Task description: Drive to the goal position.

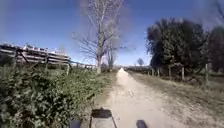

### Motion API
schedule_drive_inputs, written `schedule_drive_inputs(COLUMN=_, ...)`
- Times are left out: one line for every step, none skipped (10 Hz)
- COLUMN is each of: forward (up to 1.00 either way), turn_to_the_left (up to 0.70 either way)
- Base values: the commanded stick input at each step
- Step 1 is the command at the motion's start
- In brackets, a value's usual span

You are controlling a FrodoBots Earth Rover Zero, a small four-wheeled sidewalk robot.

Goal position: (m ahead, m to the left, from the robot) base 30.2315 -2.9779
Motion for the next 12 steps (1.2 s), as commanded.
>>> schedule_drive_inputs(forward=0.50, turn_to_the_left=0.00)
schedule_drive_inputs(forward=0.50, turn_to_the_left=0.00)
schedule_drive_inputs(forward=0.50, turn_to_the_left=0.00)
schedule_drive_inputs(forward=0.50, turn_to_the_left=0.00)
schedule_drive_inputs(forward=0.50, turn_to_the_left=0.00)
schedule_drive_inputs(forward=0.50, turn_to_the_left=0.00)
schedule_drive_inputs(forward=0.50, turn_to_the_left=0.00)
schedule_drive_inputs(forward=0.50, turn_to_the_left=0.00)
schedule_drive_inputs(forward=0.50, turn_to_the_left=0.00)
schedule_drive_inputs(forward=0.50, turn_to_the_left=0.00)
schedule_drive_inputs(forward=0.50, turn_to_the_left=0.00)
schedule_drive_inputs(forward=0.50, turn_to_the_left=0.00)
